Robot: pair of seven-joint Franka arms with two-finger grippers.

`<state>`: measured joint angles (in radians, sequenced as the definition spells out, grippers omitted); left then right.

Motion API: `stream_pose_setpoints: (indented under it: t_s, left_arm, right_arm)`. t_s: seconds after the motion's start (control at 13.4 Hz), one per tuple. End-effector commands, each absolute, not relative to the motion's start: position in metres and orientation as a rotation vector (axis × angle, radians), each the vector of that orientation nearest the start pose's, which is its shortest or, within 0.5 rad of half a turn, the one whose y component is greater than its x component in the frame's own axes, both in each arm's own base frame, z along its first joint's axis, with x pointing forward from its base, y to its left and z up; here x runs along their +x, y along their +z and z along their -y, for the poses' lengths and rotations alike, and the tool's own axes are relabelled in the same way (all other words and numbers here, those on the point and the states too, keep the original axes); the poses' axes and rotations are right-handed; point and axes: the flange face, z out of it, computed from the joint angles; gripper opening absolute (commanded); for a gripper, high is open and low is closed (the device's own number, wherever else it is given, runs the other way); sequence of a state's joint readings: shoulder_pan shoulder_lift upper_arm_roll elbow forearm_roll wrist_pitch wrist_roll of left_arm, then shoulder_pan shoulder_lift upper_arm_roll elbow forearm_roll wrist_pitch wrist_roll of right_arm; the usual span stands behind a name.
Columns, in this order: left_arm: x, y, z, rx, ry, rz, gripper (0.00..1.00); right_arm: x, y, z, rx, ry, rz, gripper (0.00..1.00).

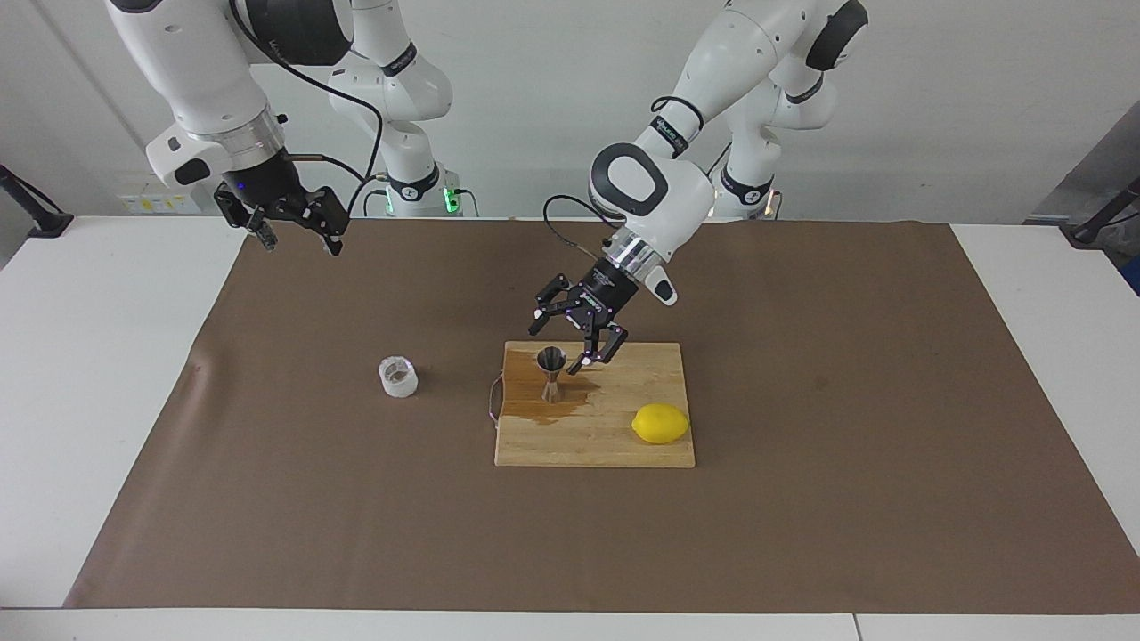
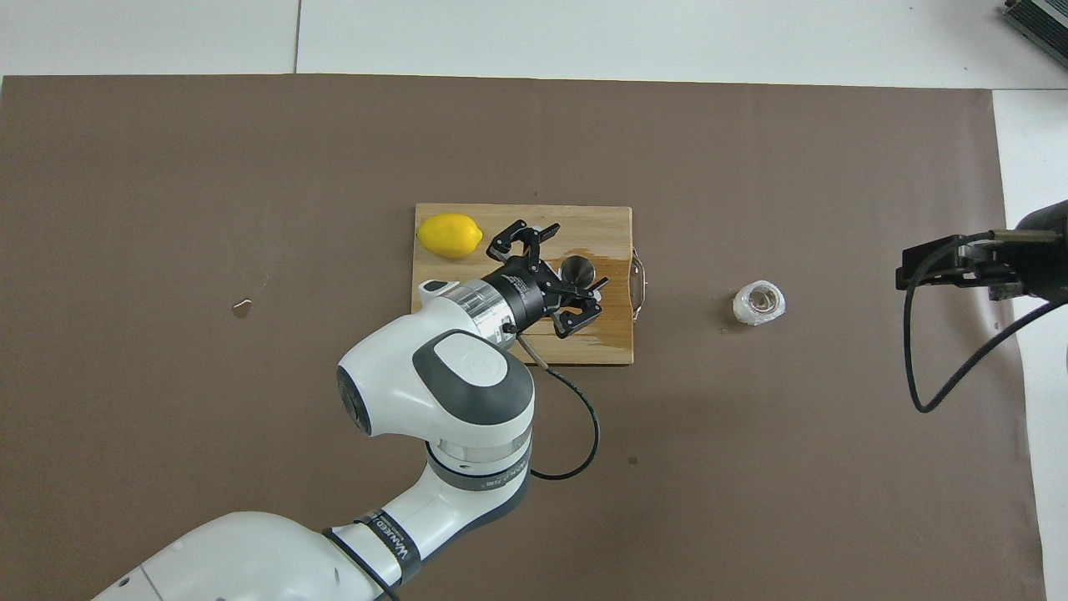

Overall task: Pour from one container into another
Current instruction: 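Lower the metal cup onto the board and open the left gripper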

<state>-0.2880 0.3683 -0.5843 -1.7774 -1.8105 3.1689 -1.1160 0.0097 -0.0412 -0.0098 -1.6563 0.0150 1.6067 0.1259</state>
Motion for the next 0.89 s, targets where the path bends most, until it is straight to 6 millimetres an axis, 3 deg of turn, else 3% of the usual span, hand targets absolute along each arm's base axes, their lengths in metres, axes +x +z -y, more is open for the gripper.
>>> stream_pose_setpoints:
  t_s: [0.0,0.15,0.3,0.6,0.82]
  left_arm:
    - [0.501,0.414,0.395,1.001,-0.482,-1.871,1.0]
    - [0.511,0.416,0.387,1.032,-0.456,-1.845,1.0]
    - [0.533,0.421,0.369,1.061,-0.49,-1.793,1.0]
    - [0.561,0.432,0.334,1.169,-0.513,-1.696,1.0]
    - [0.565,0.431,0.323,1.344,-0.471,-1.621,1.0]
  right_arm:
    - [0.542,0.611,-0.002,-3.101,0.022,-0.207,1.0]
    - [0.54,0.611,0.001,-3.102,0.043,-0.211,1.0]
    - [0.532,0.612,0.018,-3.097,0.093,-0.262,1.0]
    - [0.527,0.616,0.033,-3.094,0.086,-0.228,1.0]
    - [0.536,0.61,0.039,-3.091,-0.071,0.348,1.0]
